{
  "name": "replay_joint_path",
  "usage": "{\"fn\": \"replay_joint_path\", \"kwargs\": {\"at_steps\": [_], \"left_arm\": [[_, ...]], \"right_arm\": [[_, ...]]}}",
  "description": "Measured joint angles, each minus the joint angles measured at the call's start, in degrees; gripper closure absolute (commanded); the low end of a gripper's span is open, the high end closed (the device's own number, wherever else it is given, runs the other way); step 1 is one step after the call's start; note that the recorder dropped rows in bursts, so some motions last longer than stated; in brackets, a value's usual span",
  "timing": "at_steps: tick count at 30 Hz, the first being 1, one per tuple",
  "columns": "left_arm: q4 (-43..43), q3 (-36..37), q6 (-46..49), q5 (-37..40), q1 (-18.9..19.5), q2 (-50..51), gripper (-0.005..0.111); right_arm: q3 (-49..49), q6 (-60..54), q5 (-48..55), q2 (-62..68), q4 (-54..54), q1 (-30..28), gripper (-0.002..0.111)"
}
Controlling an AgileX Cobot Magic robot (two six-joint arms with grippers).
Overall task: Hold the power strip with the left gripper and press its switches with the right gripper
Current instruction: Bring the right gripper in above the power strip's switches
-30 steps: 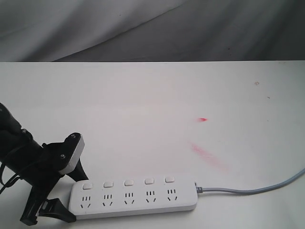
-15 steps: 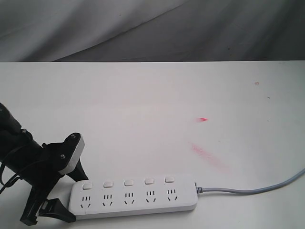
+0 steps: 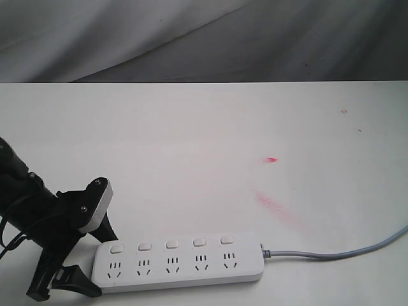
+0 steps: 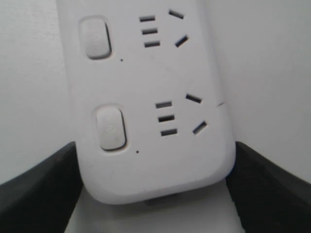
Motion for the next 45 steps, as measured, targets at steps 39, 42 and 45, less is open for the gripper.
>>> {"fn": "replay_joint_path", "kwargs": {"at_steps": [39, 42, 45], "left_arm": [[0.14, 0.00, 0.00, 0.00, 0.00, 0.00, 0.064], [0.14, 0.00, 0.00, 0.00, 0.00, 0.00, 0.064], [0.14, 0.00, 0.00, 0.00, 0.00, 0.00, 0.064]], "right_arm": [[-57.05, -79.58, 62.23, 76.75, 28.10, 14.82, 0.108], [-57.05, -81.12, 61.99, 80.36, 28.20, 18.18, 0.108], [-57.05, -81.87, 60.63, 83.86, 28.44, 21.22, 0.108]]}}
